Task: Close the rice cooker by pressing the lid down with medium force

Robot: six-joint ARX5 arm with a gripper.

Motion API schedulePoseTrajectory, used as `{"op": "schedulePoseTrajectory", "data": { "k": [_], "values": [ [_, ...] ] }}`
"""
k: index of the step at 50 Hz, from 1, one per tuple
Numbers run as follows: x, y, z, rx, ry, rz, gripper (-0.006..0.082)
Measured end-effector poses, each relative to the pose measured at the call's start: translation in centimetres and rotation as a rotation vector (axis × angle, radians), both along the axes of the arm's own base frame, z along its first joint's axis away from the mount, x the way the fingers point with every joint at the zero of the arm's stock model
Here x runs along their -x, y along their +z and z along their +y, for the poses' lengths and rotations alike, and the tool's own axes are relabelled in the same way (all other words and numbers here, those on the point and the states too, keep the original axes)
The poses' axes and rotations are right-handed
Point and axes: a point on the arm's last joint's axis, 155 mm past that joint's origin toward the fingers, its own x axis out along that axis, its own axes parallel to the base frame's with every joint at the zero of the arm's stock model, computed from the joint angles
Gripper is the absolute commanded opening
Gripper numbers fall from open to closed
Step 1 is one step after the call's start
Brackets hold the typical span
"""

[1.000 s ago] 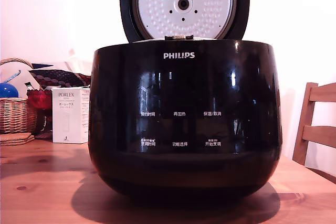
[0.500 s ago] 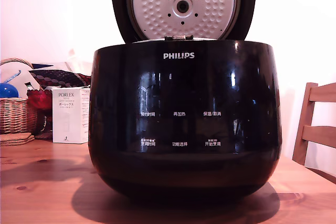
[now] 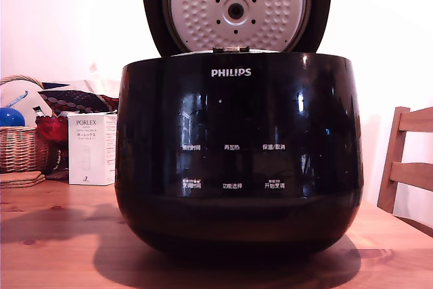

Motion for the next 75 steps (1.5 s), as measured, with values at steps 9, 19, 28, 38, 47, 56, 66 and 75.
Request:
{"op": "schedulePoseTrajectory", "data": {
  "k": [9,19,28,38,47,56,66,75],
  "values": [
    [0.5,-2.5,-0.1,0.021,0.050,0.078,-0.0021],
    [1.9,-2.8,0.6,0.127,0.183,0.207,-0.0021],
    [3.6,-0.8,0.8,0.227,0.193,0.173,-0.0021],
    [4.4,-3.2,0.0,0.231,0.200,0.234,-0.0021],
    [3.9,-5.3,-0.4,0.220,0.218,0.274,-0.0021],
    [3.4,-4.8,-0.9,0.239,0.233,0.237,-0.0021],
    [2.5,-5.6,-1.5,0.247,0.287,0.168,-0.0021],
    [2.0,-7.3,-0.6,0.254,0.362,0.144,-0.0021]
  ]
}}
